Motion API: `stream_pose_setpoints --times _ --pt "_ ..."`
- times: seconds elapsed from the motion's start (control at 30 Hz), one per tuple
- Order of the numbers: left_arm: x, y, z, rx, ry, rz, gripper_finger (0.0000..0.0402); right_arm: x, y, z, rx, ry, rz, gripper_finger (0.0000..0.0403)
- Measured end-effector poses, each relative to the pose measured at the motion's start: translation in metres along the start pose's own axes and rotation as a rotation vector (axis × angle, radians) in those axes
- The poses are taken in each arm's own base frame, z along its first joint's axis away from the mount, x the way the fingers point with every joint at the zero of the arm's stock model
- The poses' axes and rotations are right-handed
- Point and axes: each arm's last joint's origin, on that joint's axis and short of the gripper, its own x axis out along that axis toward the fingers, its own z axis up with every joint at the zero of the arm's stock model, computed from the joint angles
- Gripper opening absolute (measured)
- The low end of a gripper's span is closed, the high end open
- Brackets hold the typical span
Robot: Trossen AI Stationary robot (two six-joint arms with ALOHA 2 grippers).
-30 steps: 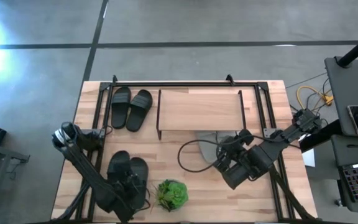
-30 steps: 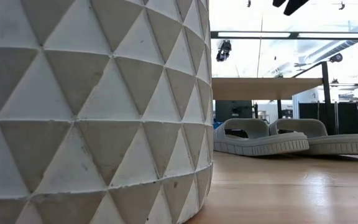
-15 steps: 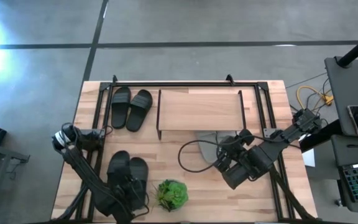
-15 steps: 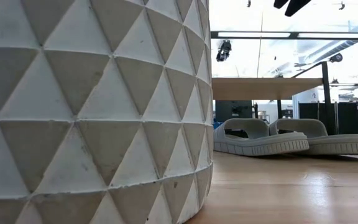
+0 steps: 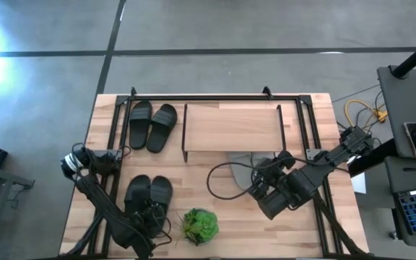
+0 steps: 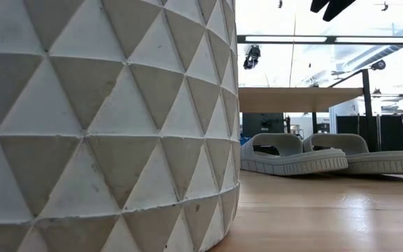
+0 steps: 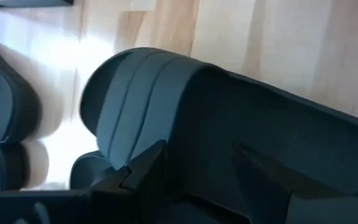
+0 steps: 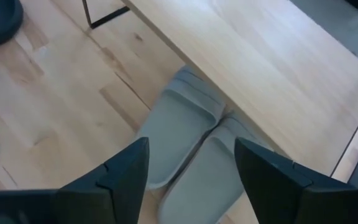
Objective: Pick and place slides into the shelf
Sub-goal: Put the black slide under the shelf
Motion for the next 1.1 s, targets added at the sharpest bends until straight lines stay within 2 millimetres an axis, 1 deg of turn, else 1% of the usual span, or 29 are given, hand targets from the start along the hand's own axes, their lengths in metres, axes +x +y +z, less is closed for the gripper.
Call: stream_pose_setpoints --times 0.1,0.17,0.4,0.67,0.87,0.97,1.1 --pt "-0.010 0.004 0.004 -0.026 -0.032 -0.016 0.0166 0.001 0.000 -0.001 0.011 0.006 -0.001 0.0228" --pt "-0.010 0.005 0.004 -0.028 -0.038 -0.012 0.0166 0.001 0.000 -0.001 0.013 0.006 -0.004 0.0228" --pt "-0.003 0.008 0.002 -0.021 -0.064 0.039 0.0166 0.006 0.000 -0.005 0.015 0.009 -0.017 0.0228" --pt "0.013 0.010 0.000 -0.015 -0.059 0.092 0.0166 0.007 0.001 -0.006 0.033 0.014 -0.019 0.0228" --pt "0.019 0.012 -0.001 -0.011 -0.065 0.115 0.0163 0.007 0.001 -0.007 0.033 0.027 -0.017 0.0228" --pt "0.022 0.015 0.001 0.013 -0.056 0.132 0.0140 0.007 0.001 -0.007 0.033 0.032 -0.016 0.0228" --pt "0.028 0.018 0.005 0.019 -0.048 0.138 0.0074 0.007 0.001 -0.007 0.033 0.032 -0.016 0.0228"
